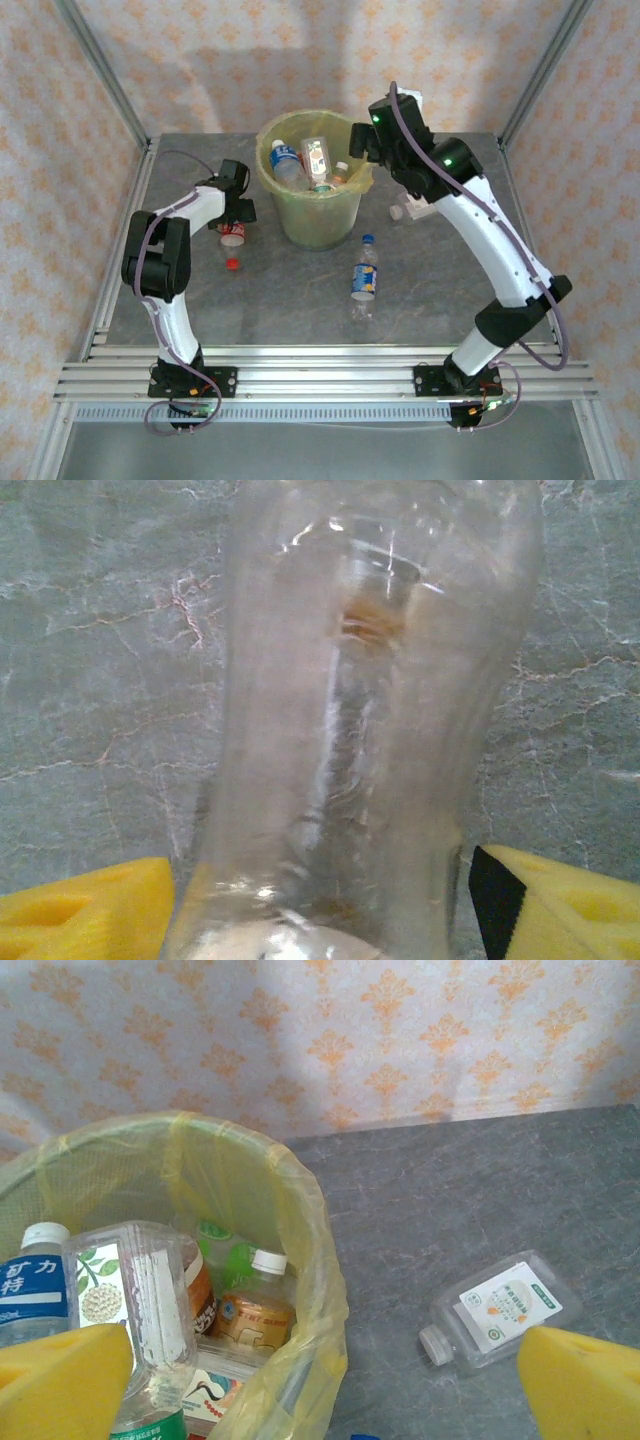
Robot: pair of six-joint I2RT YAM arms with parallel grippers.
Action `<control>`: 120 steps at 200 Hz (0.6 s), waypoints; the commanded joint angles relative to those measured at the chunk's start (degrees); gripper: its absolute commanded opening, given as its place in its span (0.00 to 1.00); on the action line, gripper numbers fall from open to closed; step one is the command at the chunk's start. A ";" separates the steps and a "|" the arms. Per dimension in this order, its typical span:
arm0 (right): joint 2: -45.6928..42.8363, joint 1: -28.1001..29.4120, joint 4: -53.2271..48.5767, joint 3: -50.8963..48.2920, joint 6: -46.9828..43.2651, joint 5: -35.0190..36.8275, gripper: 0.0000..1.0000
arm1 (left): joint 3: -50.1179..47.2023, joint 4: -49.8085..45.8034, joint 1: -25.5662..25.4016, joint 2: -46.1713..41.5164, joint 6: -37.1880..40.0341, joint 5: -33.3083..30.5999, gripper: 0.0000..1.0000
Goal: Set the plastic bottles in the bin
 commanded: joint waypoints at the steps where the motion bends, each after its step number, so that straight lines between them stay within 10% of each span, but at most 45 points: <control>1: -2.09 -0.10 2.74 -1.53 1.26 1.41 0.99 | -0.57 1.36 0.35 1.02 -1.19 0.82 0.78; 120: -6.40 -0.10 7.09 -7.93 1.43 0.13 0.99 | -0.81 -0.34 0.53 -7.28 -1.46 -0.91 0.44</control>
